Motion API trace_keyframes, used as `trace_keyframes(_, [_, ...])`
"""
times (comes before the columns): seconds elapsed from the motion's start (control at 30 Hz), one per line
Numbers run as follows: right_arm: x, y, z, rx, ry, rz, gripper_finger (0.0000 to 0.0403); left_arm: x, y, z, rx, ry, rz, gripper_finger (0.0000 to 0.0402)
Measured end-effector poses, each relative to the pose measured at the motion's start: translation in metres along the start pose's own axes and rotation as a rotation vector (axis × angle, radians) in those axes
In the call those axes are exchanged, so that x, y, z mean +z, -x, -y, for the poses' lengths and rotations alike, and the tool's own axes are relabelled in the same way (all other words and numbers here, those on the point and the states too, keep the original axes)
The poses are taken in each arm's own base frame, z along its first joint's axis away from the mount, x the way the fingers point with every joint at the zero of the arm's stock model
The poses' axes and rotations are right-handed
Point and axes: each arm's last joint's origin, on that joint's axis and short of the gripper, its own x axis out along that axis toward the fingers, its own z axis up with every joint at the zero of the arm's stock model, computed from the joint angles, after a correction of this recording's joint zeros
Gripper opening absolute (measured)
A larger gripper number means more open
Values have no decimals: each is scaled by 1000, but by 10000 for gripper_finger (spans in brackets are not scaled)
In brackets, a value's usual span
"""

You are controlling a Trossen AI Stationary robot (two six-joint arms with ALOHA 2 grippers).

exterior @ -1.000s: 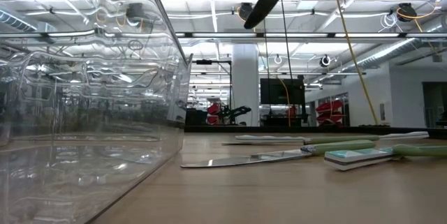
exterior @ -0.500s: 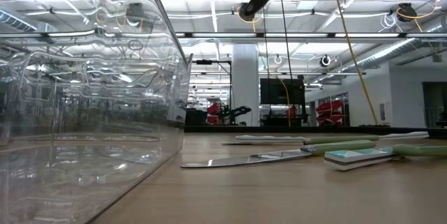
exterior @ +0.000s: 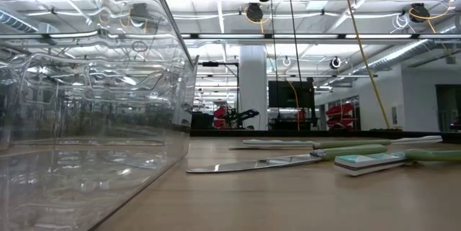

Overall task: Sort silverware by color (type)
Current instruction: Put the yellow table knife into the bottom left transparent bin

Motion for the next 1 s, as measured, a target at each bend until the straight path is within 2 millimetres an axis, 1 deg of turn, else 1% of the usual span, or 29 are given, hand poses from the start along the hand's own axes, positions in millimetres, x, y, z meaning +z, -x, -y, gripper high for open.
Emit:
trace_keyframes(0.07, [0, 0, 0, 0, 1, 0, 33, 0, 0, 0, -2, 0, 4, 114])
trace_keyframes(0.33, [0, 0, 0, 1, 21, 2, 33, 3, -4, -4, 9, -10, 7, 28])
trace_keyframes(0.4, [0, 0, 0, 2, 33, 2, 33, 4, -4, -5, 10, -21, 7, 13])
trace_keyframes(0.47, [0, 0, 0, 6, 46, 3, 41, 4, -4, -5, 11, -31, 8, 9])
trace_keyframes(0.6, [1, 0, 1, -6, 50, 6, 83, 4, -4, -5, 15, -27, 11, 9])
trace_keyframes(0.7, [0, 0, 1, -45, 37, -3, 106, 3, -4, -4, 15, -30, 9, 9])
trace_keyframes(0.8, [-1, 0, 3, -90, 32, -24, 123, 2, -2, -3, 15, -36, 8, 9])
trace_keyframes(1.0, [-5, 0, 3, -94, 41, -53, 149, -4, 0, -4, 34, -44, -34, 9])
